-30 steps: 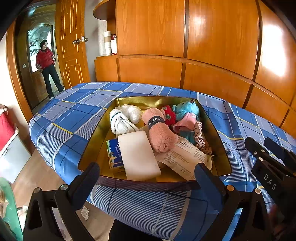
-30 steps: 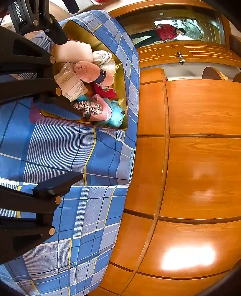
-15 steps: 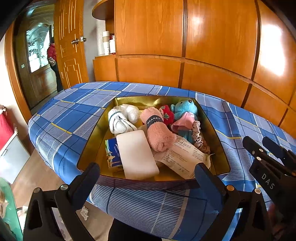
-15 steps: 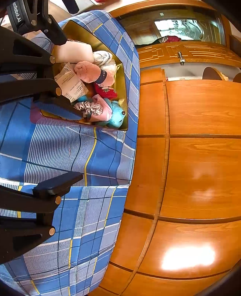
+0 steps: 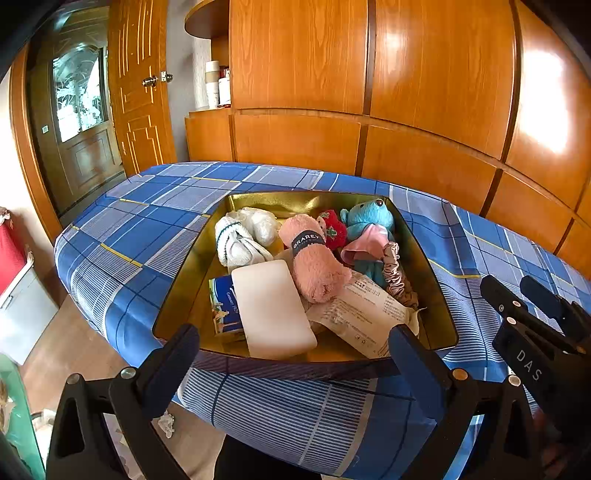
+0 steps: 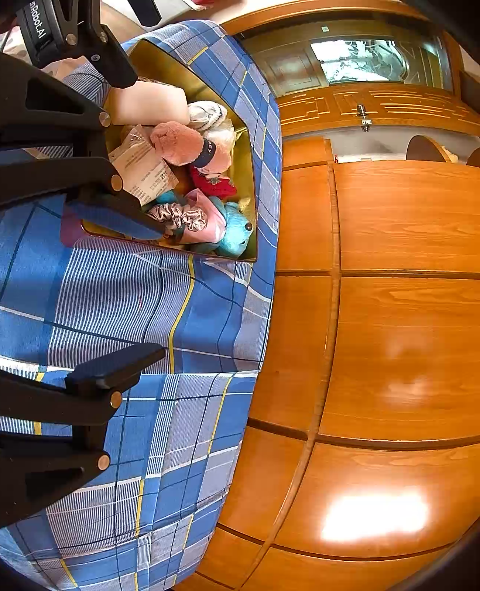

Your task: Organize soft objects

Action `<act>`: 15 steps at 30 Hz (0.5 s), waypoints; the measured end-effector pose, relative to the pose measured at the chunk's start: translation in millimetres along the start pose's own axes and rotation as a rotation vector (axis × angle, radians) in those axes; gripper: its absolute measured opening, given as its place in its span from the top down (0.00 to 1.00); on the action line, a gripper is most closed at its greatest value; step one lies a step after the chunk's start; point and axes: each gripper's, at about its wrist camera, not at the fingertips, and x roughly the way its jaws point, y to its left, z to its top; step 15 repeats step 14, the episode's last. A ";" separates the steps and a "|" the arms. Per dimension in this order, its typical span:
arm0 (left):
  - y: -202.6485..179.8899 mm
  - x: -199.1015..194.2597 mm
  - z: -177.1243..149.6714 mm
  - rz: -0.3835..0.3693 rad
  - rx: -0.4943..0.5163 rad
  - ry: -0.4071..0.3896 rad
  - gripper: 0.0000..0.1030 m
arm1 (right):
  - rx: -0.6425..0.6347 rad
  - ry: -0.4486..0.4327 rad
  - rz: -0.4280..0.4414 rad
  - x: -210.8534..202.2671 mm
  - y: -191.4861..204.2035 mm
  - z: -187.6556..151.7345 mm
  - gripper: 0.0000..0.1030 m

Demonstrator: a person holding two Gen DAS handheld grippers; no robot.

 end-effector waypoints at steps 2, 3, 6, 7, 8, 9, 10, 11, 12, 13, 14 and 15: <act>0.0 -0.1 0.0 0.001 -0.001 -0.001 0.00 | -0.002 0.002 0.001 0.5 0.2 -0.2 0.43; 0.1 0.0 0.1 0.002 -0.001 -0.002 0.00 | -0.003 0.003 0.001 0.8 0.8 -0.3 0.43; 0.7 0.5 0.0 0.005 -0.004 -0.003 0.00 | -0.007 0.007 0.002 1.9 1.6 -0.9 0.43; 0.8 0.3 -0.2 0.005 -0.004 -0.007 0.00 | -0.007 0.008 0.002 2.2 1.8 -0.9 0.43; 1.3 -0.2 -0.4 0.005 -0.004 -0.011 0.00 | -0.008 0.008 0.001 2.6 2.1 -1.1 0.43; 1.0 -0.5 -0.6 0.004 -0.003 -0.017 0.01 | -0.008 0.008 0.001 2.9 2.4 -1.3 0.43; 0.8 -0.6 -0.7 0.003 0.000 -0.023 0.03 | -0.009 0.009 0.002 3.0 2.5 -1.5 0.43; 0.8 -1.0 -0.9 0.008 0.005 -0.032 0.03 | -0.010 0.011 0.004 3.3 2.5 -1.5 0.43; 1.0 -1.7 -1.0 0.015 0.010 -0.038 0.03 | -0.010 0.012 0.006 3.4 2.7 -1.6 0.43; 1.3 -1.5 -0.8 0.014 0.012 -0.039 0.03 | -0.010 0.013 0.006 3.3 2.5 -1.6 0.43; 2.5 -0.7 -0.3 0.003 0.006 -0.031 0.02 | -0.011 0.013 0.007 3.4 2.0 -1.2 0.43; 2.5 -0.7 -0.3 0.003 0.006 -0.031 0.02 | -0.011 0.013 0.007 3.4 2.0 -1.2 0.43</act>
